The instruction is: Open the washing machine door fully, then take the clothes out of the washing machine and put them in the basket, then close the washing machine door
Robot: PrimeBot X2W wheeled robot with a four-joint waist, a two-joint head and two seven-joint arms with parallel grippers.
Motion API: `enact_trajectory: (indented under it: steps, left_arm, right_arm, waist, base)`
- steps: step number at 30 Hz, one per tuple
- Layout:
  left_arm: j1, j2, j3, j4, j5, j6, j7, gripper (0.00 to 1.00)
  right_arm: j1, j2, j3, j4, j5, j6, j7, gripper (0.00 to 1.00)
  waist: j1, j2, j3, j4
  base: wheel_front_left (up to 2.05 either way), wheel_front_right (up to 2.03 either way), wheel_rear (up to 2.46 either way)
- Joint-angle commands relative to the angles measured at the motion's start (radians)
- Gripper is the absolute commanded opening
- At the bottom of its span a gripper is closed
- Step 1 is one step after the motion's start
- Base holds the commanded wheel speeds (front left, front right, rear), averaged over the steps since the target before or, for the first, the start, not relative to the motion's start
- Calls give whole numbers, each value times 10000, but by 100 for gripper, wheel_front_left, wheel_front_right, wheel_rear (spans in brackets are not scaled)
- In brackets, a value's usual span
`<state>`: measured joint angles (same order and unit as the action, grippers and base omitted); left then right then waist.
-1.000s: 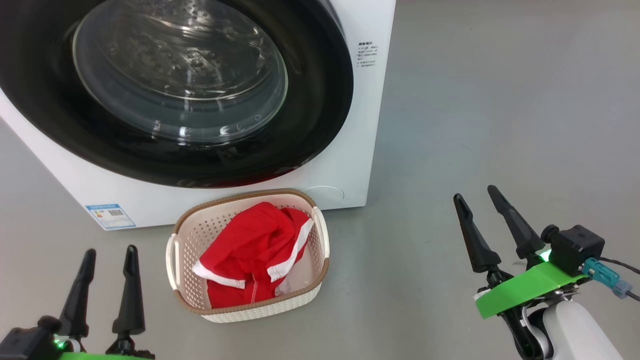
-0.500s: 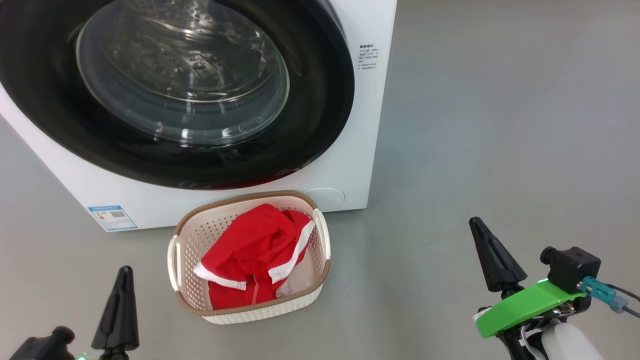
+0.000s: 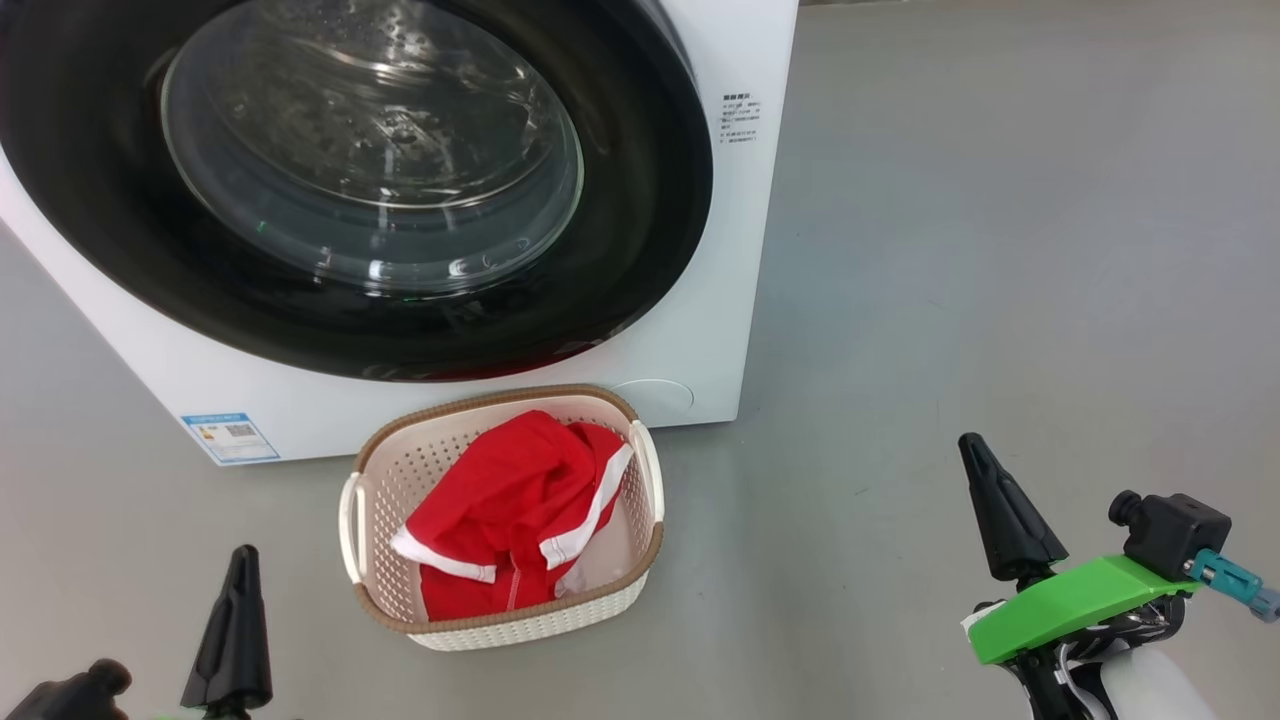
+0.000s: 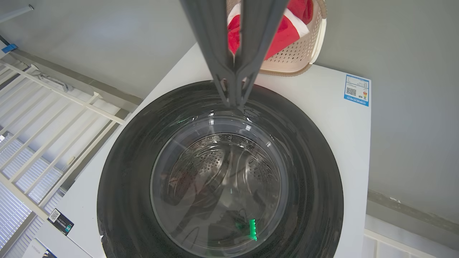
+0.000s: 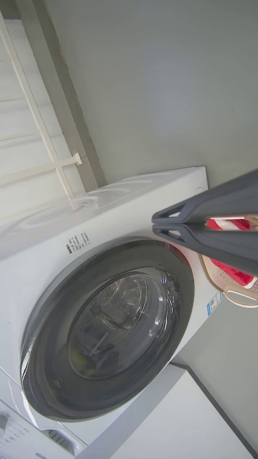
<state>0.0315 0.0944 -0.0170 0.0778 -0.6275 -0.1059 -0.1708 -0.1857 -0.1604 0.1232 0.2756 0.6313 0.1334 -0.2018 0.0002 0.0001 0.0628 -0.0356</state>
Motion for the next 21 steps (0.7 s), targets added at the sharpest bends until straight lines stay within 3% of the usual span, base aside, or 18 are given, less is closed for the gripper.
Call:
enact_trajectory:
  steps: [1,21]
  left_arm:
    - [-378,121,187,-132,-348,-48,84,0]
    - [-570,29,381,211,-2170,-86,594,0]
  right_arm:
    - [-147,-41,-76,-249,378,-5,102,0]
    - [35,124,-440,-264,2232,-9,625,0]
  waist:
    - [-1,-1,-13,8]
    - [-1,-1,-124,75]
  base:
    - [0,0,0]
    - [0,0,0]
